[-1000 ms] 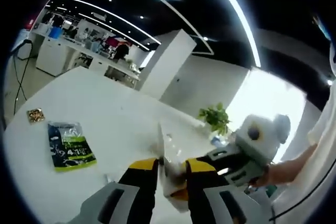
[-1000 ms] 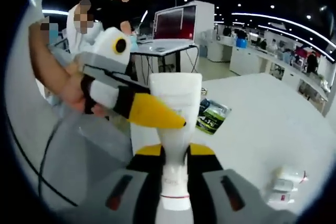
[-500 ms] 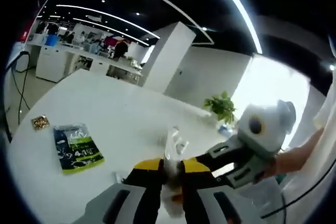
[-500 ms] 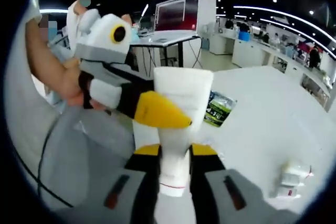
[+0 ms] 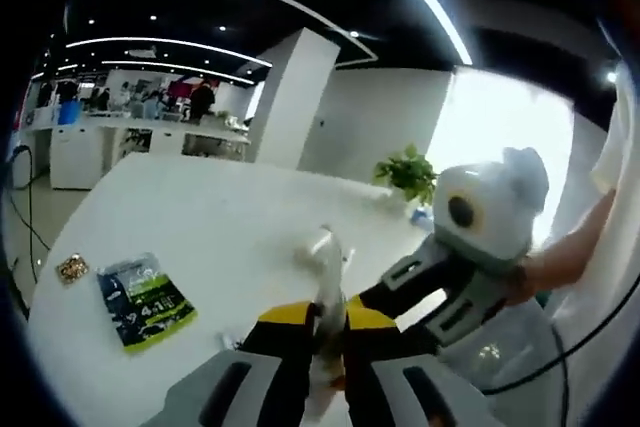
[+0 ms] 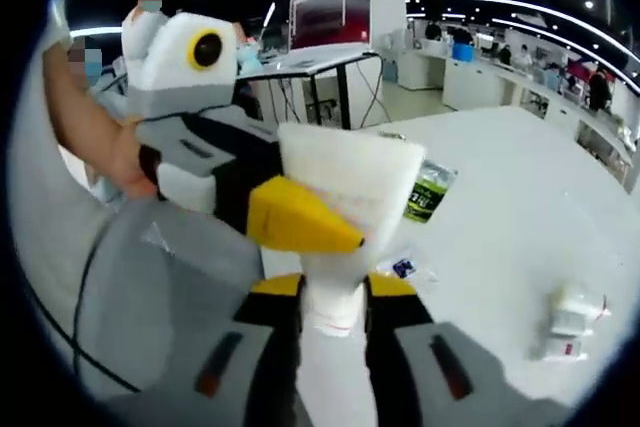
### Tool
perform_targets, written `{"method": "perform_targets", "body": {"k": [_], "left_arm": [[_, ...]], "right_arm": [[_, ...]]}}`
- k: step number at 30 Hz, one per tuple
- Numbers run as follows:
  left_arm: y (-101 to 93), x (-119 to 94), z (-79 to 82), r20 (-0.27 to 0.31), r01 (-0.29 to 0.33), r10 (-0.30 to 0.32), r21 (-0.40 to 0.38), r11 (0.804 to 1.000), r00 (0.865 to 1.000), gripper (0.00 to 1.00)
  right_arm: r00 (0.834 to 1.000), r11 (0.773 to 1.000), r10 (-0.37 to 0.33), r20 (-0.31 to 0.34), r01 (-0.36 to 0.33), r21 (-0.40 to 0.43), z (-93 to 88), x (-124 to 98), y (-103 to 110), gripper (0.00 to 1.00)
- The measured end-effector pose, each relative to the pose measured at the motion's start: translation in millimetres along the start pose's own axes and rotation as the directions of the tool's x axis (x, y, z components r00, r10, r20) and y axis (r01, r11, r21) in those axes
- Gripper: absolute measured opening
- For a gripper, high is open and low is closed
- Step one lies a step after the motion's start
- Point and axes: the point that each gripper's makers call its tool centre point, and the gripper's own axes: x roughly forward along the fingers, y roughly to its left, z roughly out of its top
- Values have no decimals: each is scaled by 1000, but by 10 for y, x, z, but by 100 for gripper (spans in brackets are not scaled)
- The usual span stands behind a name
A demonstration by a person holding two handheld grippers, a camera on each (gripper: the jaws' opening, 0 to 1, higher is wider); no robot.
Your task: Arrange the skincare products in the storage area until every visible bottle or jar stands upright without overlapping.
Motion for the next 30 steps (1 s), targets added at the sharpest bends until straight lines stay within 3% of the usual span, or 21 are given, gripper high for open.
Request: {"method": "perform_targets", "body": {"k": [12,19,25,30], "left_arm": [[-27,2,-18,-9,16,-16,52,998,1000,10],[-128,7,-46,-18,56,-54,105,993,998,10],[-169,10,-56,-23,80,-77,134,988,997,11],[-142,5,-51,-20,97,-96,90,991,995,11]], "right_arm": [[998,998,52,24,-52,28,21,-151,-67,26],[997,997,75,23,-76,25,26,-272,-139,29],[990,983,137,-25,-139,-119,75,-346,-65,33],[981,946,171,-92,-190,-264,144,-416,0,33]]}}
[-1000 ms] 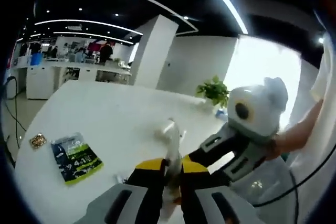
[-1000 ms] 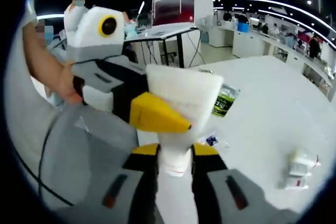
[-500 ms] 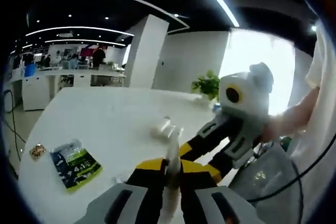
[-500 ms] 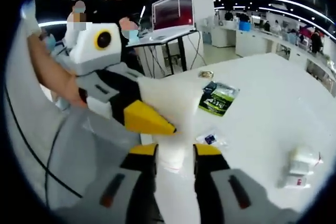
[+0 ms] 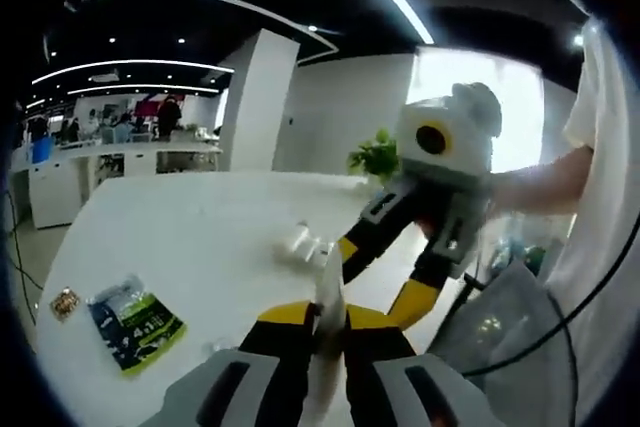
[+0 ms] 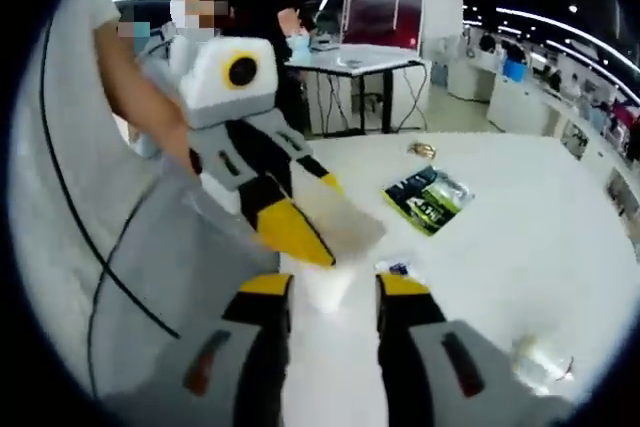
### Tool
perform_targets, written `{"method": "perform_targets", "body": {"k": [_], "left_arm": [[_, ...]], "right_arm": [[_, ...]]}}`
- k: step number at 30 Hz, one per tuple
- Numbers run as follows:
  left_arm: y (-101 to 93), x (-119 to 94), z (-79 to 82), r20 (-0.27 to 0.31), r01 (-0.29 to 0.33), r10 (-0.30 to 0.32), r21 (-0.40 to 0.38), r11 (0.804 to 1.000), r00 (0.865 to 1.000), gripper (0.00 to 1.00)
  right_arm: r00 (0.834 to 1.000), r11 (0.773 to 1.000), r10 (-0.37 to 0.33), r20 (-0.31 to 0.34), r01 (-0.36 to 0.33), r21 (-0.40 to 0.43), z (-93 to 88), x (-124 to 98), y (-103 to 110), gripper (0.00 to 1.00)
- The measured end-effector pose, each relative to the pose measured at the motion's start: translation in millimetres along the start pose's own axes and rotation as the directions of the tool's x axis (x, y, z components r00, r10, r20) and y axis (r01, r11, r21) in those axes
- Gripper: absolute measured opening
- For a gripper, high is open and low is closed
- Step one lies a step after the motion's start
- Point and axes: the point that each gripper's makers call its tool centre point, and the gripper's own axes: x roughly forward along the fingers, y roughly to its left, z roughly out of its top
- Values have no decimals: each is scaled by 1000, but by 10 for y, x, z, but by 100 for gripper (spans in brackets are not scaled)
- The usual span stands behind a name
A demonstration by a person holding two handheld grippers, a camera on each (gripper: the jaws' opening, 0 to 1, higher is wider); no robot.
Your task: Arrange the skincare products in the storage area until every visible bottle or jar stands upright without overlapping.
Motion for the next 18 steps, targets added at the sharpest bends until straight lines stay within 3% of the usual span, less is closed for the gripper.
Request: {"method": "perform_targets", "body": {"k": [4,7,11,18], "left_arm": [[72,-19,-5,-13,-11,11,-57,998,1000,12],[109,-53,-24,-24,-9,7,-87,996,1000,12],[100,-84,-39,-44,-11,10,-40,999,999,12],[-103,-68,-82,-79,57,-51,71,996,996,12]], "right_arm": [[1000,999,9,-5,-9,-45,114,-52,-35,33],[999,999,22,26,-21,-42,227,-71,-73,33],[998,999,23,51,-21,-42,352,-77,-114,33],[998,990,57,32,-52,-132,498,-61,-44,31]]}}
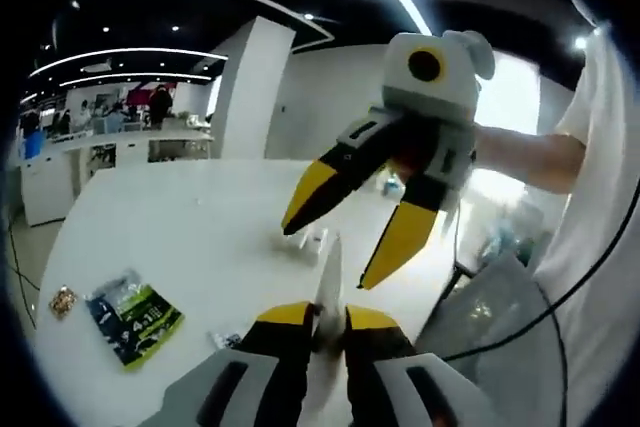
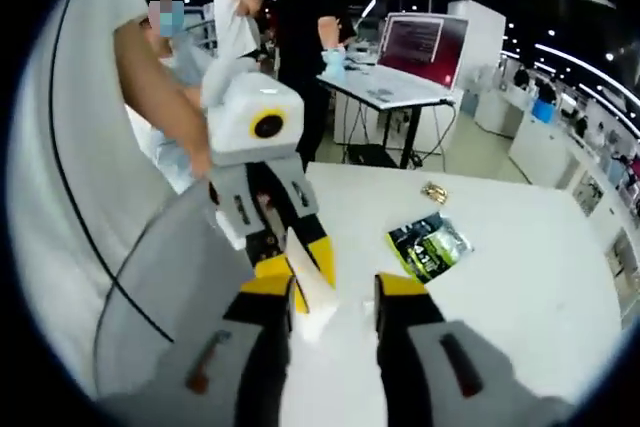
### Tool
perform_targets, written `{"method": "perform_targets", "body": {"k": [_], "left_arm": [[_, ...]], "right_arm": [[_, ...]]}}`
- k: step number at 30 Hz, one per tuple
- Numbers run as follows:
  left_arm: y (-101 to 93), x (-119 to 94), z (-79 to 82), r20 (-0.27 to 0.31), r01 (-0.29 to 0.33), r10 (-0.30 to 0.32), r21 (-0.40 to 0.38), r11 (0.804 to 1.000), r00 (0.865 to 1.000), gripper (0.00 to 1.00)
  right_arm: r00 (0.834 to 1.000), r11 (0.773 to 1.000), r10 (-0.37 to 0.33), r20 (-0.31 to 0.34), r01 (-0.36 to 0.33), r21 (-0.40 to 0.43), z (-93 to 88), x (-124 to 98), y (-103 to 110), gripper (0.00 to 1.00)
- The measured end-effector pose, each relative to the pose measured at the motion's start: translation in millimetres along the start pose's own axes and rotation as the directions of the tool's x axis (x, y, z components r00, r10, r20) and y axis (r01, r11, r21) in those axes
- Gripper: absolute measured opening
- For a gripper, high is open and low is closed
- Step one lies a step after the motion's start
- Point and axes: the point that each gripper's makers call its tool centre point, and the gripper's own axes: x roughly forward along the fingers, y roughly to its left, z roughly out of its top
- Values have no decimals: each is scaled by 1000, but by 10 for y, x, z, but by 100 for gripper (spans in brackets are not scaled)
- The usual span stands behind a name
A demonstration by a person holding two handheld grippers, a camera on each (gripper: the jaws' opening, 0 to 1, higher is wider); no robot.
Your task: Arrange the skincare products in the storage area until every visible bottle or jar stands upright without overlapping.
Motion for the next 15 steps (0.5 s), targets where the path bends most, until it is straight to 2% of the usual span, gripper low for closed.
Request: {"method": "perform_targets", "body": {"k": [3,5,8,10,13,15], "left_arm": [[-53,-2,-9,-6,11,-11,23,1000,1000,12],[-64,-7,-19,-9,18,-17,41,999,1000,13],[-54,-11,-28,-14,11,-10,53,999,1000,13],[-47,-18,-64,-24,7,-6,58,998,1000,15],[-39,2,-136,-53,-10,15,85,996,999,24],[-45,26,-198,-73,-21,28,103,994,997,26]], "right_arm": [[998,998,56,-36,-58,-31,-20,41,126,28],[993,994,86,-83,-92,-67,-78,77,209,24],[987,988,72,-146,-91,-123,-160,112,246,16],[988,990,65,-140,-81,-111,-129,119,244,14],[985,992,92,-148,-103,-68,-133,110,289,7],[984,993,88,-154,-99,-60,-134,114,307,6]]}}
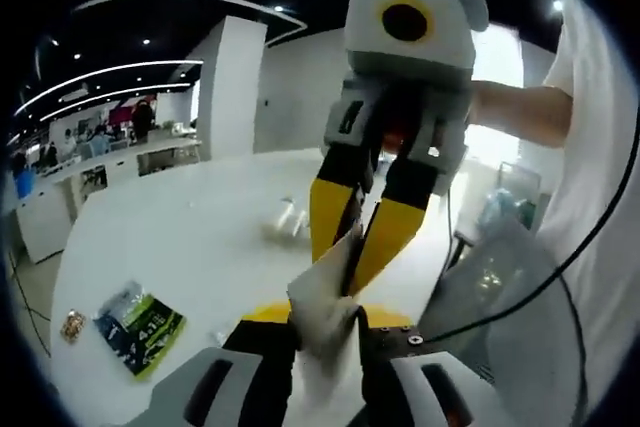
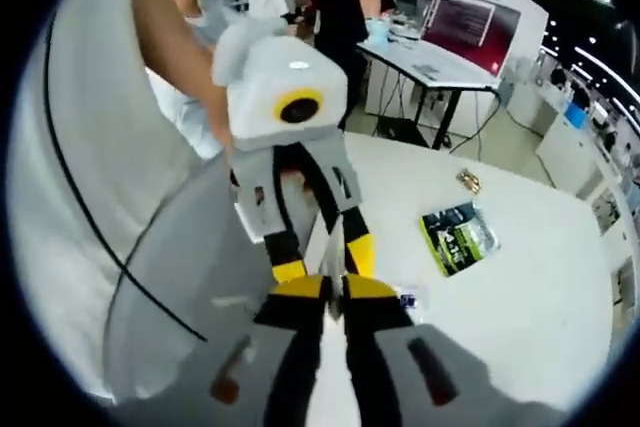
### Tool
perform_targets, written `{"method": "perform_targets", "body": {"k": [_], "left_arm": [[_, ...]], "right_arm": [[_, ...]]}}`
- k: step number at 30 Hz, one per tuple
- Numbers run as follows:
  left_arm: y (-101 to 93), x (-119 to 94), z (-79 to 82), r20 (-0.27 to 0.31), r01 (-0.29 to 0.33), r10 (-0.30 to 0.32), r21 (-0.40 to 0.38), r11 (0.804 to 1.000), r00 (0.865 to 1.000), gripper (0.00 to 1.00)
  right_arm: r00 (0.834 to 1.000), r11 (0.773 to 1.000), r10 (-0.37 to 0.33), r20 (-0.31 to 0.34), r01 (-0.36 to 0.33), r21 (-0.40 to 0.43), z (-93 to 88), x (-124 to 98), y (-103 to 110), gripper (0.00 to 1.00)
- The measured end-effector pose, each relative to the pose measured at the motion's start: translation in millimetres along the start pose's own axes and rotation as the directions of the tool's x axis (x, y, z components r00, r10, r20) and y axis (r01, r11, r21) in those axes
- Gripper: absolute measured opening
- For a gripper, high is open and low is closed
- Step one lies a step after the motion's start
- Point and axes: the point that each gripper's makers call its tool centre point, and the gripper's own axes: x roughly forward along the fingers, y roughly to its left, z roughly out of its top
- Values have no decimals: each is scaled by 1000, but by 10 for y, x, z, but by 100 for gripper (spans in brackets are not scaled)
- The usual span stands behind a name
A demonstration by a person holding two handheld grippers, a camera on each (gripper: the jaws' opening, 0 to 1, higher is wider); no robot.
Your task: Arrange the skincare products in the storage area until every visible bottle or jar stands upright without overlapping.
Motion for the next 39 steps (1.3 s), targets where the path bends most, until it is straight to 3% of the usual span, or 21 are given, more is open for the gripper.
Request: {"method": "perform_targets", "body": {"k": [9,15,21,26,31,39], "left_arm": [[-1,29,-89,-46,-21,23,44,999,999,26],[7,33,-88,-44,-19,22,58,998,999,25],[38,35,-93,-44,-37,40,68,997,998,25],[177,30,-87,-42,-97,97,12,995,994,26],[226,23,-63,-31,-127,128,18,992,991,27],[370,-27,5,6,-188,188,-28,982,982,27]], "right_arm": [[1000,999,18,-13,-17,32,-5,9,33,7],[997,999,36,-65,-37,-15,-27,113,24,9],[995,998,58,-87,-58,-5,-18,187,-9,9],[998,999,44,-55,-43,27,13,191,-102,6],[998,1000,20,-62,-20,-14,39,177,-122,5],[998,1000,-14,-63,14,4,57,73,-317,4]]}}
